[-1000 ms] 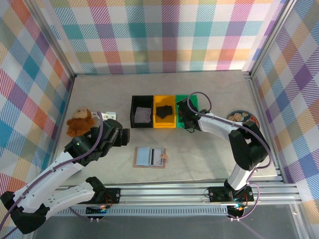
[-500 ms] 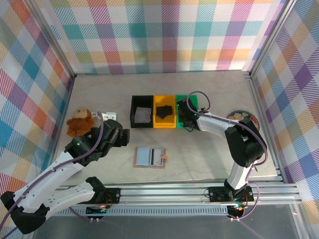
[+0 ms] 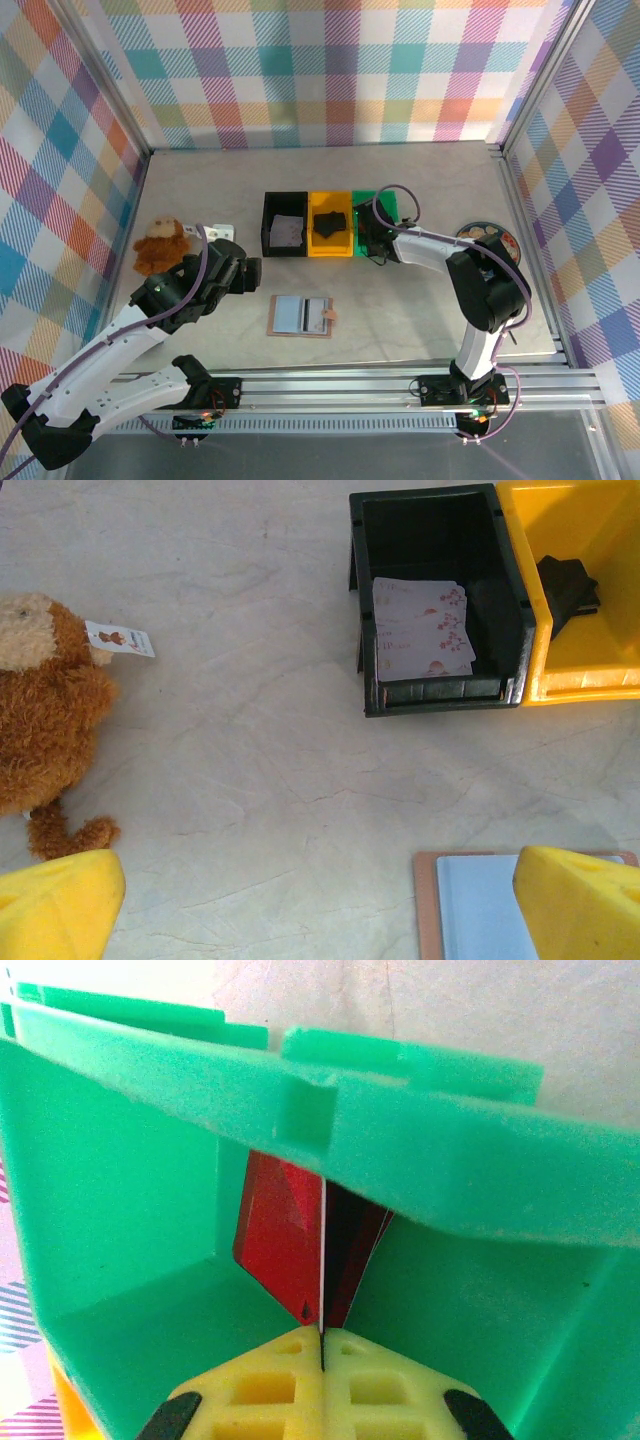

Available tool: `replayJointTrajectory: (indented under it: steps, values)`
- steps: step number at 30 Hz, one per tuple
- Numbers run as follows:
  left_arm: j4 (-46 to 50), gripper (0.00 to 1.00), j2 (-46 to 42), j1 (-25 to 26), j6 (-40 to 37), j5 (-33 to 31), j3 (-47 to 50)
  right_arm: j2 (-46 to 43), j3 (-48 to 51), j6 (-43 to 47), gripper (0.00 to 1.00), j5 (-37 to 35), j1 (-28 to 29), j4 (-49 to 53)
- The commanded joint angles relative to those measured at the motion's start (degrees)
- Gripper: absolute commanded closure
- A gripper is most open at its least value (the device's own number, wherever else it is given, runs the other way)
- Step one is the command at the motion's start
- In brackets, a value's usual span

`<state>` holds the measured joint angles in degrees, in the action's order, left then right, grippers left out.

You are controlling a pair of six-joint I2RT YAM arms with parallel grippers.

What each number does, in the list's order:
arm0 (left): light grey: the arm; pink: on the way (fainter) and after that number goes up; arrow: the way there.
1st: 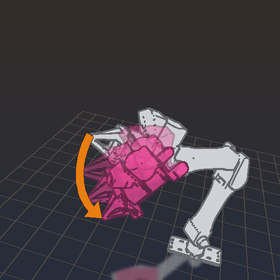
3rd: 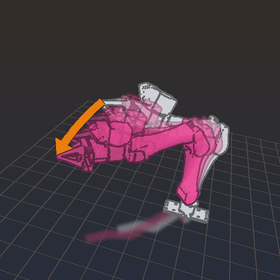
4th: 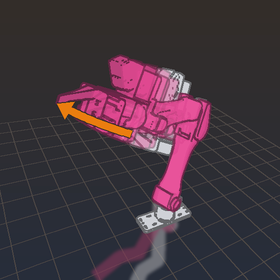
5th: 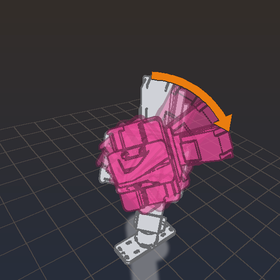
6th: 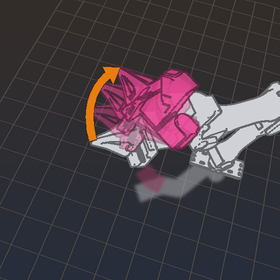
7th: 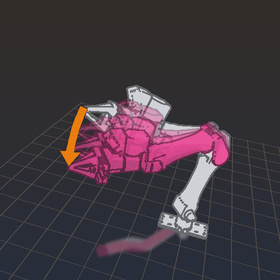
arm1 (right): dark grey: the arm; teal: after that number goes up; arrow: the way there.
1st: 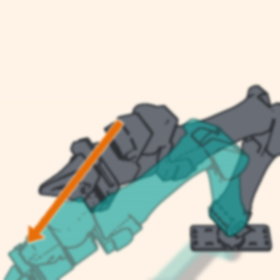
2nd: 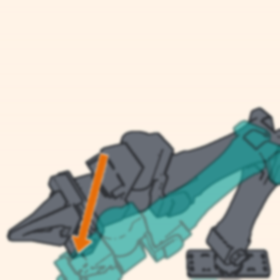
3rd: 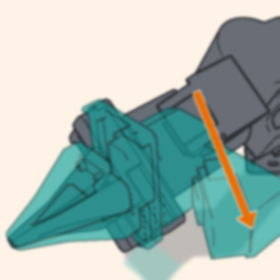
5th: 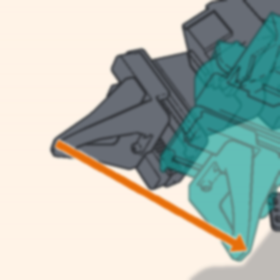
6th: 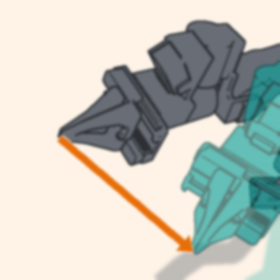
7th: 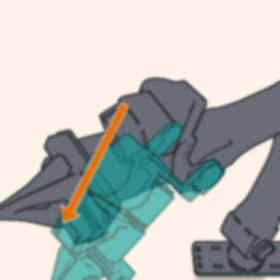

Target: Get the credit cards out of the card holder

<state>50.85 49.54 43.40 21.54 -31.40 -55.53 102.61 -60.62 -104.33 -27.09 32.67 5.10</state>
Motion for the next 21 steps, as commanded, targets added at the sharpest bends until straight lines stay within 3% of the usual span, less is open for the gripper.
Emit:
replayJointTrajectory:
  steps: [1, 21]
  values:
    - [-0.46, 0.00, 0.11, 0.00, -1.02, -0.68, 0.71, 0.92, 0.94, 0.18, 1.00, -0.15, -0.32, -0.84]
    - [-0.41, 0.00, 0.38, -0.03, -1.14, -0.34, 0.75, 2.60, 0.79, -0.27, 0.98, 0.54, -0.41, -0.36]
